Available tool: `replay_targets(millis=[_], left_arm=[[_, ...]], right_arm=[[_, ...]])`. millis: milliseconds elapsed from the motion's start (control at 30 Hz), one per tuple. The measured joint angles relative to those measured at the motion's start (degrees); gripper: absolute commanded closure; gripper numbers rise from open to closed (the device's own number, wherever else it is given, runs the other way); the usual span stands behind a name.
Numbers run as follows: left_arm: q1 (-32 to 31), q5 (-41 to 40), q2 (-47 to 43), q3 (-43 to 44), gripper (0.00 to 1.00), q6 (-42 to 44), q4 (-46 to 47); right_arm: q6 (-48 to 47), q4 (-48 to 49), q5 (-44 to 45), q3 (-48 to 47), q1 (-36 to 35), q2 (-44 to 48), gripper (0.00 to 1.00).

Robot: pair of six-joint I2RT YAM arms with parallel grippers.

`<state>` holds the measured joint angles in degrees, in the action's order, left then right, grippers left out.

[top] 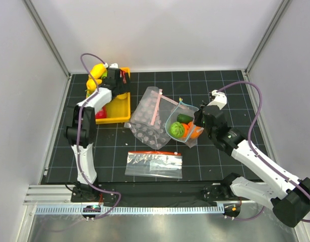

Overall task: Place the food in the zip-top bag and seal the zipper
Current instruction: Pick up the fake fruit from the bin.

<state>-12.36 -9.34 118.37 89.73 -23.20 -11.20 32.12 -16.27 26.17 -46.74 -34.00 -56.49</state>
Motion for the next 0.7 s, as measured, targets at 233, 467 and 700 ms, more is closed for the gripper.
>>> replay_targets(millis=[233, 467, 700], left_arm=[[-0.11, 0.59, -4.79, 0.04, 0.00, 0.72, 0.07], [-0.13, -0.28, -4.94, 0.28, 0.05, 0.70, -1.25], [-0.13, -1.33, -4.20, 0.61, 0.05, 0.70, -1.97]], right_arm=[[0.00, 0.00, 0.00, 0.00, 0.00, 0.00, 0.99], [-0.02, 0.00, 0.00, 0.00, 0.00, 0.00, 0.99], [-0.02, 0.00, 0.00, 0.00, 0.00, 0.00, 0.99]])
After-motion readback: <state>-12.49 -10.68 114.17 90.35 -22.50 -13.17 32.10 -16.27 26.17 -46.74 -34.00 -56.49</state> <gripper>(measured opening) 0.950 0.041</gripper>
